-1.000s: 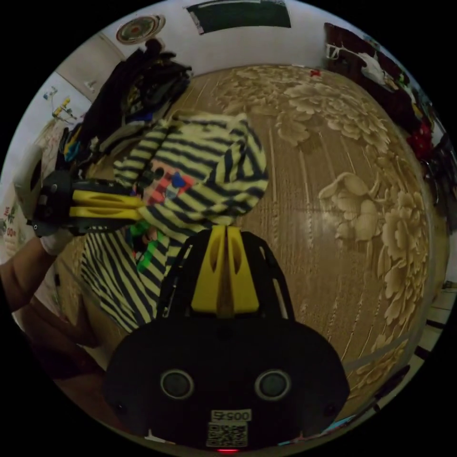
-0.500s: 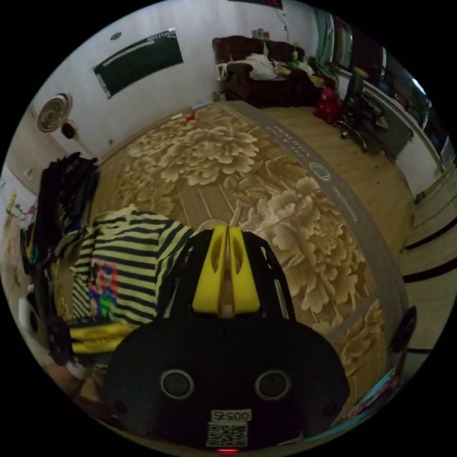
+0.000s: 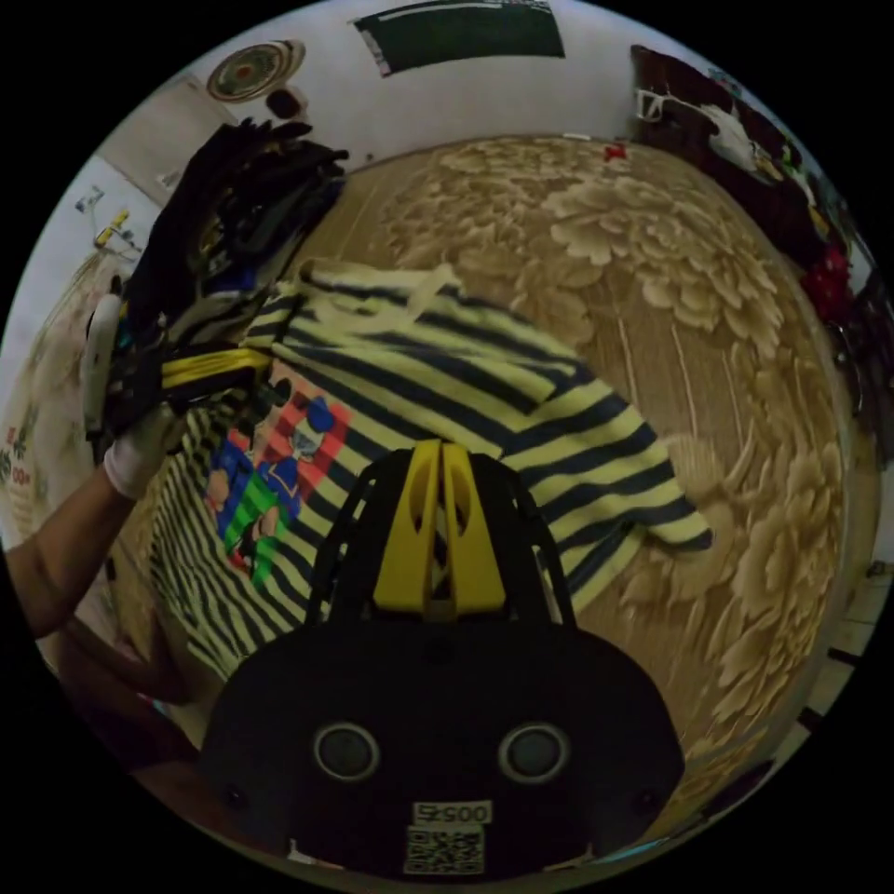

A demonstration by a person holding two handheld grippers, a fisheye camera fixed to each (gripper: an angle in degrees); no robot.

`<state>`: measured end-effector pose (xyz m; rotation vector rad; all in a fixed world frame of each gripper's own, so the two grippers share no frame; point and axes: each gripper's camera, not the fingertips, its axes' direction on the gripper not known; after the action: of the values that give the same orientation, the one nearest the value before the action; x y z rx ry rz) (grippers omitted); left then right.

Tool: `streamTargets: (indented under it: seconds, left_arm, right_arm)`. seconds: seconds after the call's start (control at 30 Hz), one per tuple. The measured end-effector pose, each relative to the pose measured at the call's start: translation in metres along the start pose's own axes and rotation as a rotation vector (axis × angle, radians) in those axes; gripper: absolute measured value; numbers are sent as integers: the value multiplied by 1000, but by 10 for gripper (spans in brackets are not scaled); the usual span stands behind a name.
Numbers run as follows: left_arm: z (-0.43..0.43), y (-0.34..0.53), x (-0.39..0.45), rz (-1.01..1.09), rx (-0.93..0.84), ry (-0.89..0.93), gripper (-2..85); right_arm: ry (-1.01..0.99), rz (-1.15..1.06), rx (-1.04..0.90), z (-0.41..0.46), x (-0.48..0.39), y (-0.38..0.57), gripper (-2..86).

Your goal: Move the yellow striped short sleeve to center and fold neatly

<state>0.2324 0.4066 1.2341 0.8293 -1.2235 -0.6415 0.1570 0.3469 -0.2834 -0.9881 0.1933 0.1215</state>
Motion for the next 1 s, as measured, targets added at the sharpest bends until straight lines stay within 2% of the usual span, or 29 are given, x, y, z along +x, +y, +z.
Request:
streamTargets:
  seconds: [0.13,0.23,0.33,0.43,0.57,0.63,0.8,0.87,1.0]
  left_arm:
    - [13,-21,-6,-15,-18,-48,-2]
    - [13,-18,-19,-90,-2,15,-1]
    - [-12,17,-32,-144,173,126,-1]
    - [-29,70,-25,-6,221,260,-1]
    - [-31,155,1,240,52,328,0]
    - [-29,186,8,307,-31,347,-1]
    - [-15,248,21,481,-166,283,-1]
    - [-3,257,21,503,-194,266,-2]
    - [13,269,9,446,-195,307,-5]
  right_arm:
    - [27,52,11,12,0,-31,-14]
    - [-15,135,31,13,-1,-35,-12]
    - [-122,87,127,-2,-10,-8,-9]
    - [-251,-6,91,-9,-29,37,-5]
    - [-451,-85,-92,2,-68,104,12]
    - [-474,-103,-158,10,-89,126,18]
    - [-365,-164,-233,31,-146,151,23]
    - [-186,-227,-301,48,-174,148,20]
    - [-43,-327,-343,66,-206,147,5]
